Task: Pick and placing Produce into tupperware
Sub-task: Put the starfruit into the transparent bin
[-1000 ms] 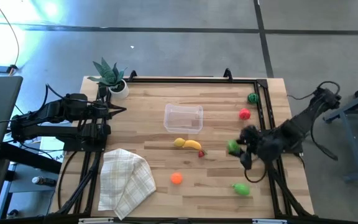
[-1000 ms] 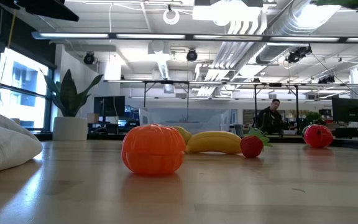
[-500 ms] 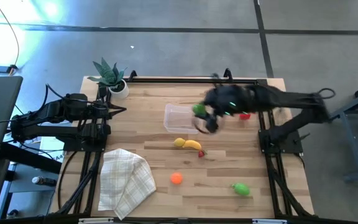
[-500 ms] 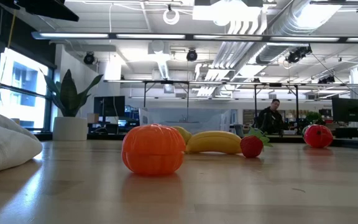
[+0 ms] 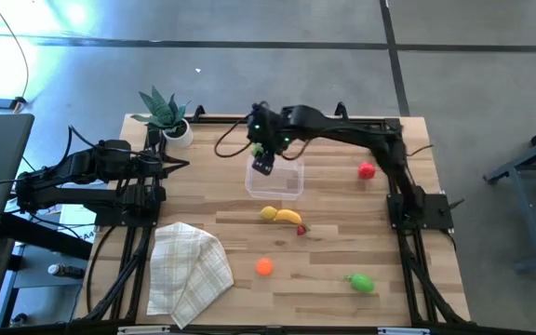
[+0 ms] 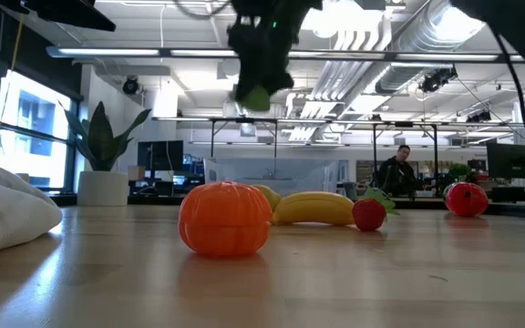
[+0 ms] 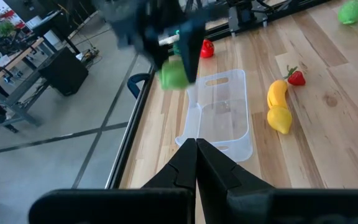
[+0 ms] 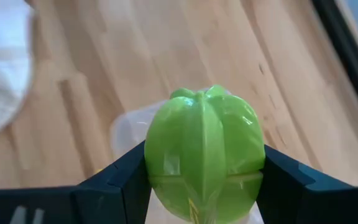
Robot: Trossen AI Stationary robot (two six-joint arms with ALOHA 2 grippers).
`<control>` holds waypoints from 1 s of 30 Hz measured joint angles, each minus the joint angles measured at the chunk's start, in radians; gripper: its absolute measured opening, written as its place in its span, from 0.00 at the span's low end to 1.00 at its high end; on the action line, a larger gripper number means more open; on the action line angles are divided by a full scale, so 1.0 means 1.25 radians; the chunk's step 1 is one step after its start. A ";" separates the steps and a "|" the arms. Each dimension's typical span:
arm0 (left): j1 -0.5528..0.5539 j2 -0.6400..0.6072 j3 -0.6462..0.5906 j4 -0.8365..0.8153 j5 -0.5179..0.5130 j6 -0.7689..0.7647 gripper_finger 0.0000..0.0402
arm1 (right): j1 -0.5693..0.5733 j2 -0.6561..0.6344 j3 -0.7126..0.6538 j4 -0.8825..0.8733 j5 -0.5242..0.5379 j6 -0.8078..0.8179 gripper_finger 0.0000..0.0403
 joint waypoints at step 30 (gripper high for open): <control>0.000 0.000 0.000 0.000 0.000 0.000 0.00 | -0.018 0.164 -0.006 -0.066 -0.025 -0.002 0.51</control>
